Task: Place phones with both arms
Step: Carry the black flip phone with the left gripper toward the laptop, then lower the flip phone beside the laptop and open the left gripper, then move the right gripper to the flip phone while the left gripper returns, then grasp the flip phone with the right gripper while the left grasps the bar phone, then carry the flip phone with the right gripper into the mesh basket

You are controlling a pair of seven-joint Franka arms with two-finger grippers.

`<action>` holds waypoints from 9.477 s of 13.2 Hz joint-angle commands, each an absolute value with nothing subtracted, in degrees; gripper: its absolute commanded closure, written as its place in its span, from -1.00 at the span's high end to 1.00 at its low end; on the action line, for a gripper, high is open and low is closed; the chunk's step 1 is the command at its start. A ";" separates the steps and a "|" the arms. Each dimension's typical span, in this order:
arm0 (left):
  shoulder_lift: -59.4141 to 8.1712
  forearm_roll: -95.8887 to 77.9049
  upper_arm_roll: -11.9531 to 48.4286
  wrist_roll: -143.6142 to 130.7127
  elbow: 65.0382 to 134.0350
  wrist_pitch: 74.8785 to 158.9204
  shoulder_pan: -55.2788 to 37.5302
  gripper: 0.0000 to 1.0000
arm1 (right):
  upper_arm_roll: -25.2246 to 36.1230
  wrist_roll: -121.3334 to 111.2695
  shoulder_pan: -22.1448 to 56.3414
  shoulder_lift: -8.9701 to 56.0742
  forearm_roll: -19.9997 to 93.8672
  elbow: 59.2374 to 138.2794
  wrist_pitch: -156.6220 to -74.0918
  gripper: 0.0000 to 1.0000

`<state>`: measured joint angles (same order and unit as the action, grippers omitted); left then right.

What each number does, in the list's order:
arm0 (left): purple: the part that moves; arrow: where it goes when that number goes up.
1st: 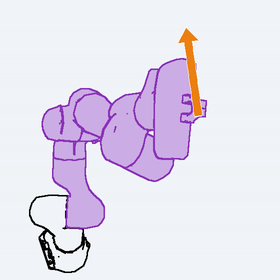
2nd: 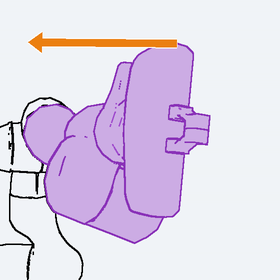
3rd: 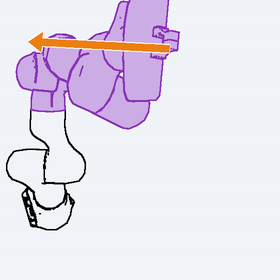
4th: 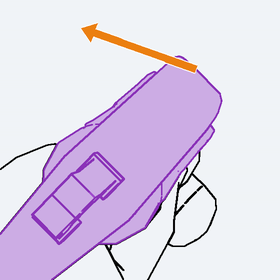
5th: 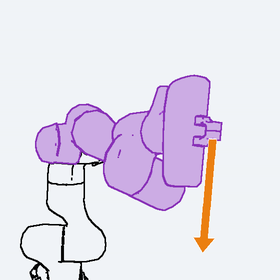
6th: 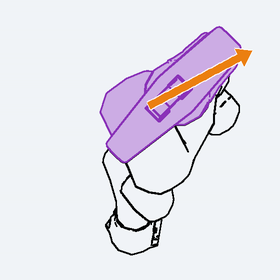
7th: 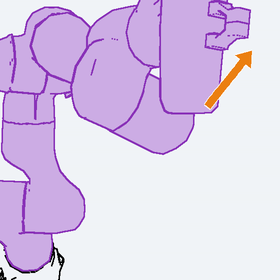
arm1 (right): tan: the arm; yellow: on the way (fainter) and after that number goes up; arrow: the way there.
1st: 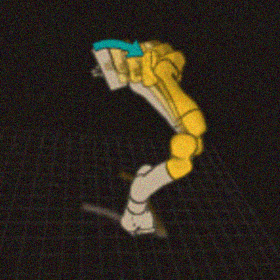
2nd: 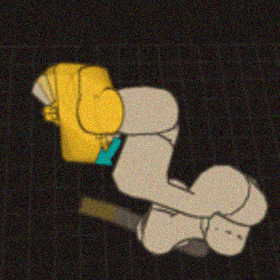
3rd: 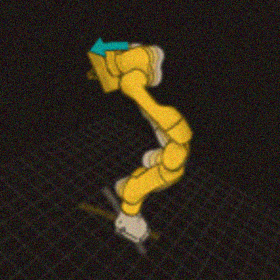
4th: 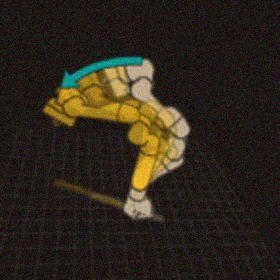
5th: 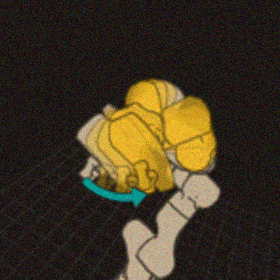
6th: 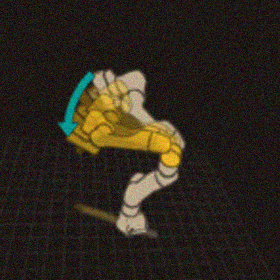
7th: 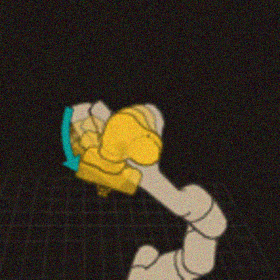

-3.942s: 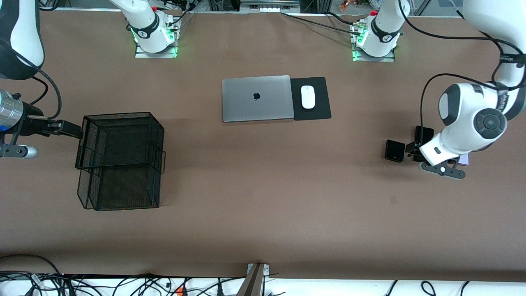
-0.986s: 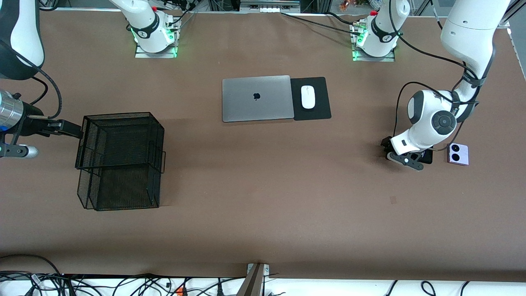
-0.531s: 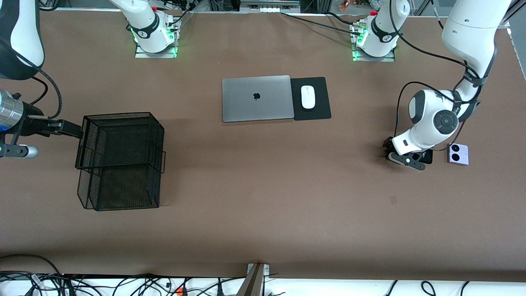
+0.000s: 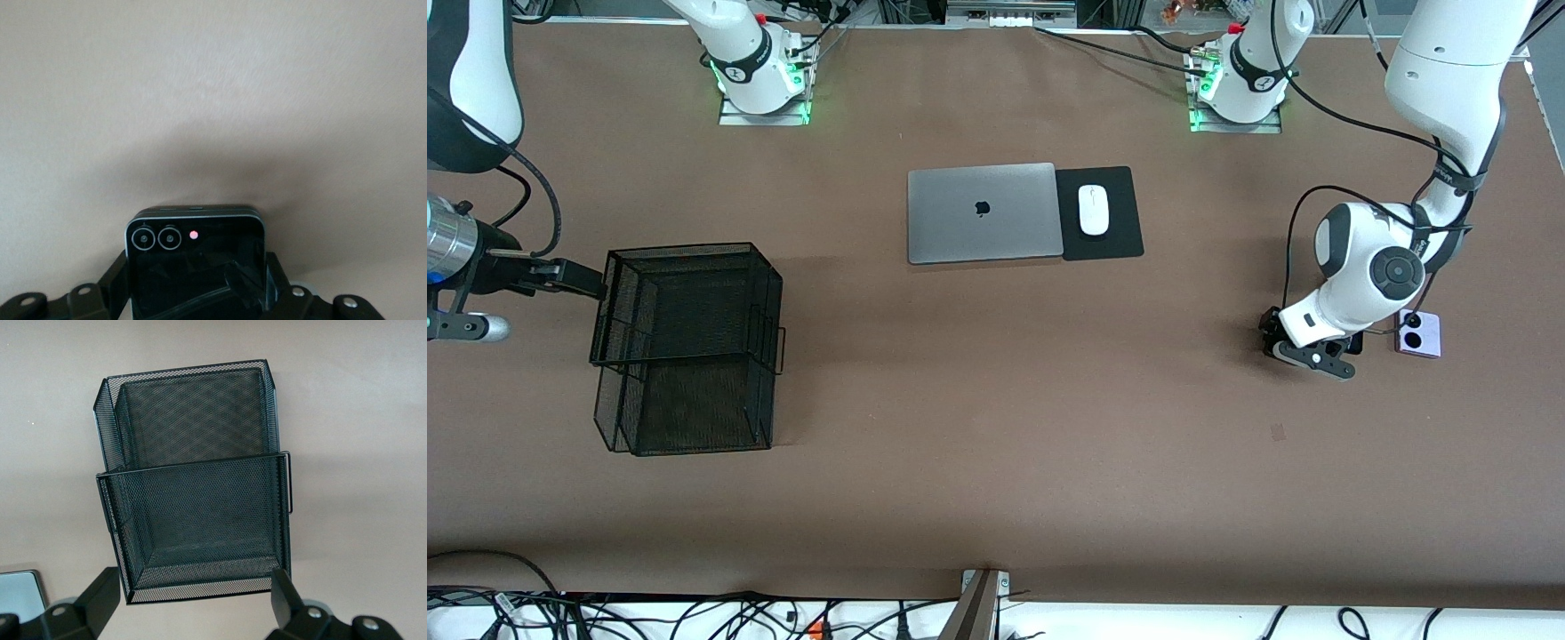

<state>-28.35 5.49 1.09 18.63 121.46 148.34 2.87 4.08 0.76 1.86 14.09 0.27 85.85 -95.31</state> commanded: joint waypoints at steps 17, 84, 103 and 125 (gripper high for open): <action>-43.32 5.01 6.15 -40.31 87.21 130.87 -22.31 -0.85 | 4.13 -0.35 1.67 14.59 1.23 84.64 -94.39 1.00; -21.88 13.98 3.25 28.82 100.72 117.59 6.49 1.00 | 1.14 19.06 32.77 54.48 5.63 60.03 -125.07 1.00; -18.90 2.72 3.87 26.37 128.30 146.49 19.33 1.00 | 1.23 19.86 39.02 57.22 2.90 66.62 -128.22 1.00; -23.99 2.81 4.75 22.41 131.13 153.28 20.92 1.00 | 1.67 19.51 39.20 57.66 1.41 70.14 -133.24 0.75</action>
